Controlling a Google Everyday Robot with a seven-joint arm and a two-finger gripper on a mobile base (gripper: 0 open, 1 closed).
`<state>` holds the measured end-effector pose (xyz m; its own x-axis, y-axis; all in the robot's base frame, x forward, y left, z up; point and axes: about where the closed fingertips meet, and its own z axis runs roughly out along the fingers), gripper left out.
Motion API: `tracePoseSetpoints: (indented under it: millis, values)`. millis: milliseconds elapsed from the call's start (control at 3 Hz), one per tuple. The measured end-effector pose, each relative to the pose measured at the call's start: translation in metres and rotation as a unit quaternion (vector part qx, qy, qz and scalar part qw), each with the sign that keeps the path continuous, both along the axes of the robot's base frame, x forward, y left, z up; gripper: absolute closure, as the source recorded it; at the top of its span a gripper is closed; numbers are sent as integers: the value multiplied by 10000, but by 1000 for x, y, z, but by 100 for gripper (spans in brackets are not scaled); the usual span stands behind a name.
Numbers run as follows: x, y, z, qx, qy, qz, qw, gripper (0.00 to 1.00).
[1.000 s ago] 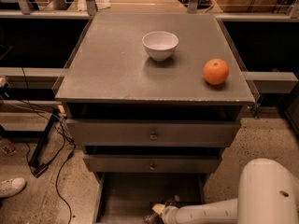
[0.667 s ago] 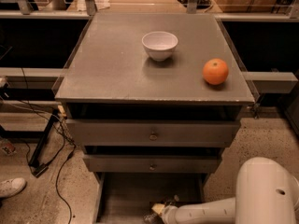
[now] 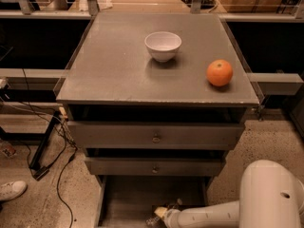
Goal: Place water bottle into bottom drawer
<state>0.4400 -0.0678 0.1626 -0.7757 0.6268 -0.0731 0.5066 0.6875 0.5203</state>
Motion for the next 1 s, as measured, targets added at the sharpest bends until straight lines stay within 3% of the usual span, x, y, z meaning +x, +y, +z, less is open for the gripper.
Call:
tracePoseSetpoints:
  millis: [333,667,1000]
  values:
    - [0,0,0,0,0,0,10000,11]
    - [0,0,0,1,1,1,10000,0]
    - [0,0,0,0,0,1,10000,0]
